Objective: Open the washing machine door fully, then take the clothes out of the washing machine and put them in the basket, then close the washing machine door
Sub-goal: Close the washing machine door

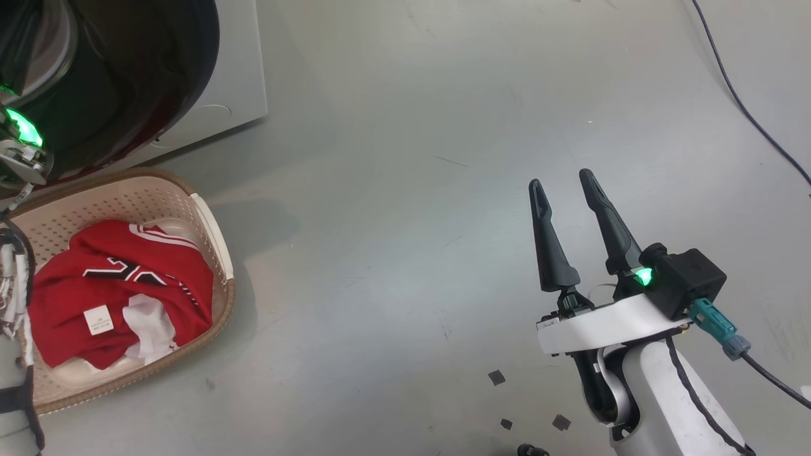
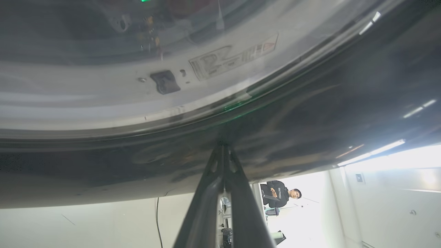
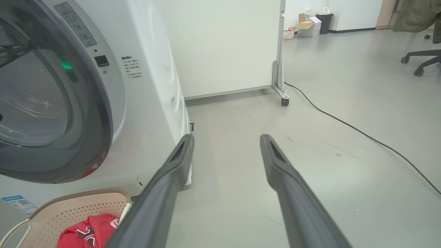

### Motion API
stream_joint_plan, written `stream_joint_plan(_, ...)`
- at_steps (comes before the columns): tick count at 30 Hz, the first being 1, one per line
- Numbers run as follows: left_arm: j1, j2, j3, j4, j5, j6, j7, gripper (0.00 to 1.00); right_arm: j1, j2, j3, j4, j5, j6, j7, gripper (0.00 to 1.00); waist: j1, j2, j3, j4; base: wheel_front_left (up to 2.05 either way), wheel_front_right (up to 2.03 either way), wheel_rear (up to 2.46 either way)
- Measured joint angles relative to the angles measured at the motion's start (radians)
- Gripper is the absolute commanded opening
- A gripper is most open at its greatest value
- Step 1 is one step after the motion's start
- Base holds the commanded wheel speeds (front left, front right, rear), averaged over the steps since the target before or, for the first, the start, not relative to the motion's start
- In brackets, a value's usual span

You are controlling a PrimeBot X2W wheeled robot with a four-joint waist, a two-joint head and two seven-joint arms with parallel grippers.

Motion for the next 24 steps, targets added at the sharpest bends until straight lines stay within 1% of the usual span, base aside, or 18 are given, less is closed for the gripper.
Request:
stream_joint_plan(3, -0.004, -0.012, -0.005, 0.02, 0.0, -0.014, 0.0, 0.0, 0.0, 0.001, -0.008, 0.001, -0.001, -0.007, 0.0, 1.0, 0.0, 0.0001, -0.007, 0.004, 0.0, 0.0, 0.0)
stream_joint_plan(7, -0.004, -0.033, -0.018, 0.032, -0.001, -0.04, 0.001, 0.0, 0.0, 0.001, -0.018, 0.001, -0.006, -0.007, 0.0, 1.0, 0.0, 0.0, -0.013, 0.02, 0.0, 0.0, 0.0)
stream_joint_plan(15, 0.009, -0.089, -0.026, 0.033, -0.021, -0.087, 0.005, 0.0, 0.0, 0.001, -0.037, 0.005, -0.04, -0.007, 0.0, 1.0, 0.0, 0.0, -0.02, 0.077, 0.0, 0.0, 0.0)
stream_joint_plan(22, 0.122, -0.127, -0.006, 0.016, -0.041, -0.104, 0.004, 0.0, 0.0, 0.001, -0.054, 0.017, -0.076, -0.007, 0.0, 1.0, 0.0, 0.0, -0.03, 0.144, 0.0, 0.0, 0.0)
stream_joint_plan(24, 0.165, -0.147, 0.002, -0.007, -0.046, -0.104, 0.0, 0.0, 0.0, 0.0, -0.065, 0.023, -0.085, -0.006, 0.0, 1.0, 0.0, 0.0, -0.037, 0.175, 0.0, 0.0, 0.0)
